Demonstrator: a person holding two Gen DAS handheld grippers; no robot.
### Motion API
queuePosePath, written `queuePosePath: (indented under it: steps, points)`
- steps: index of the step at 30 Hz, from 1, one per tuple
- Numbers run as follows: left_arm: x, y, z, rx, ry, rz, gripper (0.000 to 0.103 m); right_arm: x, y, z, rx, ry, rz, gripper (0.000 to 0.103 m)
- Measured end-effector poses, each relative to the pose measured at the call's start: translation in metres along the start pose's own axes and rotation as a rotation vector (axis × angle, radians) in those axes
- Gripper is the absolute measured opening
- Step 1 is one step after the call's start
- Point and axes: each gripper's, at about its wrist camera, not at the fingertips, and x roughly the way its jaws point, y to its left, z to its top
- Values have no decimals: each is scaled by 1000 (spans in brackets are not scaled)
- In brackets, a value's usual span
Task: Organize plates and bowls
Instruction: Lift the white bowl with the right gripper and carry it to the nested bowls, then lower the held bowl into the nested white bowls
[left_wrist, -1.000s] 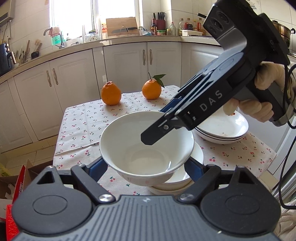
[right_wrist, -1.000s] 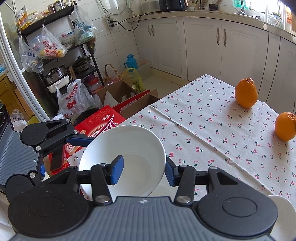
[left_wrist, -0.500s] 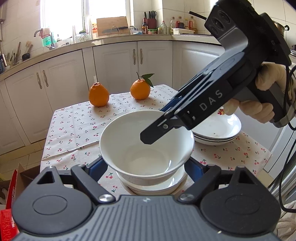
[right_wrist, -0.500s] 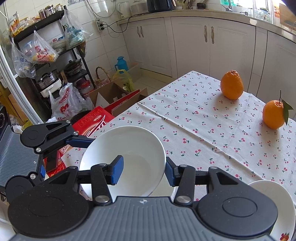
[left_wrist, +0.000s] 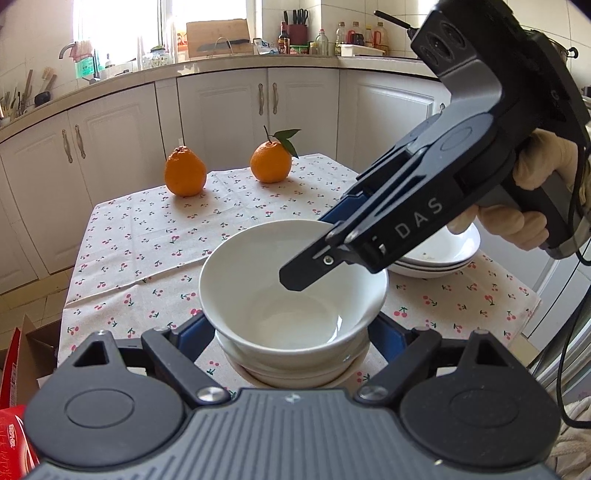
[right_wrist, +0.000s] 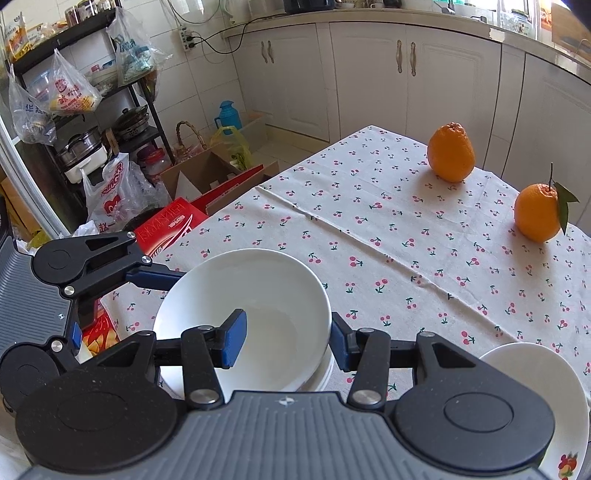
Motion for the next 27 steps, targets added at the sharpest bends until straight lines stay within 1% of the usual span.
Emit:
queuePosePath:
  steps: [5,8,10,11,12,14,18,22,25,27]
  points:
    - [1,3,-1,-11,0,-11,91,4,0,-2,-2,6,-9,54]
    - [3,4,-2,-21,1,-21,92,6,3,-3,-16,5,-19,57]
    - [4,6,-2,-32,2,-34,92,6,4,-4,-23,2,-22,63]
    - [4,7,-3,-29,1,-32,93,6,6,-4,-24,-2,-22,73]
    - [3,5,-3,-19,-7,-21,95,6,6,-5,-27,-9,-25,78]
    - [0,4,-3,5,-16,-8,97,4,8,-5,-40,-18,-34,82]
    - [-5,9,-5,9,-22,-27,99,0,9,-7,-39,-38,-41,95]
    - [-13,14,-10,38,-26,-36,99,-10,13,-13,-64,-75,-65,102]
    - [-19,18,-16,78,-37,-34,101,-20,20,-22,-109,-92,-79,103]
    - [-21,22,-21,113,-35,-33,102,-27,26,-31,-162,-94,-86,103]
